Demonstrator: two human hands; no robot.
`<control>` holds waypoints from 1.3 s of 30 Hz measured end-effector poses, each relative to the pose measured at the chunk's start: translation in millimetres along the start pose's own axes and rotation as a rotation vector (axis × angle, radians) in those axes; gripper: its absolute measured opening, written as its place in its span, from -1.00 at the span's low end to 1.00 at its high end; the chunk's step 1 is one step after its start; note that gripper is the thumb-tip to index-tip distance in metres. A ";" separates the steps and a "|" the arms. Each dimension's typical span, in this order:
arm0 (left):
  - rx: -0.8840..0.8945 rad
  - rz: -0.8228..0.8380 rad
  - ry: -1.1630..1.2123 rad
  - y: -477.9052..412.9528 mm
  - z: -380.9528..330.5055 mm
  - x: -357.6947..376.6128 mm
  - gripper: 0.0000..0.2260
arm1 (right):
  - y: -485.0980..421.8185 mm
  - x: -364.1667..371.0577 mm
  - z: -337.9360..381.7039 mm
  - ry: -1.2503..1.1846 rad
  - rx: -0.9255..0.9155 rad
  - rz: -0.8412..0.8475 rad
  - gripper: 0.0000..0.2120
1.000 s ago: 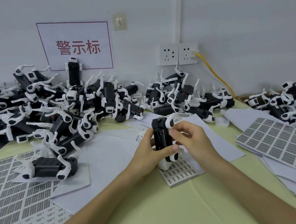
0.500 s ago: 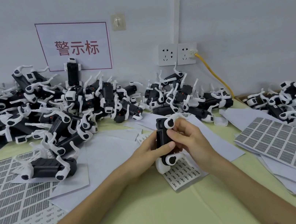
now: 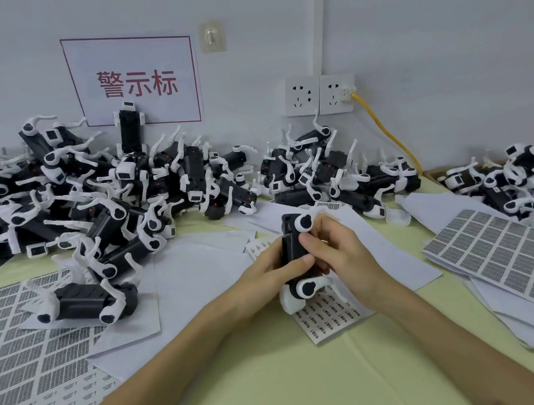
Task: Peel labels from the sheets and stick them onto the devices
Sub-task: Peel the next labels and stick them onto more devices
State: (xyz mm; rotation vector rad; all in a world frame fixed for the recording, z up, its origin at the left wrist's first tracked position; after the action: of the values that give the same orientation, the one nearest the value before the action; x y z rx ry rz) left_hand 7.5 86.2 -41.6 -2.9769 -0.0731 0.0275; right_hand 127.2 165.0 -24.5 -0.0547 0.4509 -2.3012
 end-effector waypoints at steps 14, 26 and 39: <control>-0.010 -0.037 -0.063 1.9 1.8 2.2 -0.73 | -1.1 0.3 -1.9 0.022 0.072 -0.086 -0.79; -0.101 -0.100 -0.054 -1.9 8.3 -2.7 -0.65 | -2.1 0.8 0.8 0.055 0.079 -0.079 -0.74; -0.115 -0.131 -0.078 -1.5 8.5 -2.6 -0.59 | -0.5 0.4 -0.6 0.136 0.001 -0.074 -0.86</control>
State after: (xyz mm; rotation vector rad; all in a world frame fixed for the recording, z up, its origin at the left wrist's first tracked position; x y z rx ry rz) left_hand 4.6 88.9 -49.7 -3.0783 -0.2882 0.1280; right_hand 126.5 165.3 -24.9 0.0871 0.5245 -2.3873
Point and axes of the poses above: each hand's wrist, its own y-axis away from the middle knuckle, its own x-axis out of the palm, z = x × y, the point moved 4 cm from there along -y, towards the middle knuckle, and after that the axes turned 1 degree about y, right-handed, at the moved point
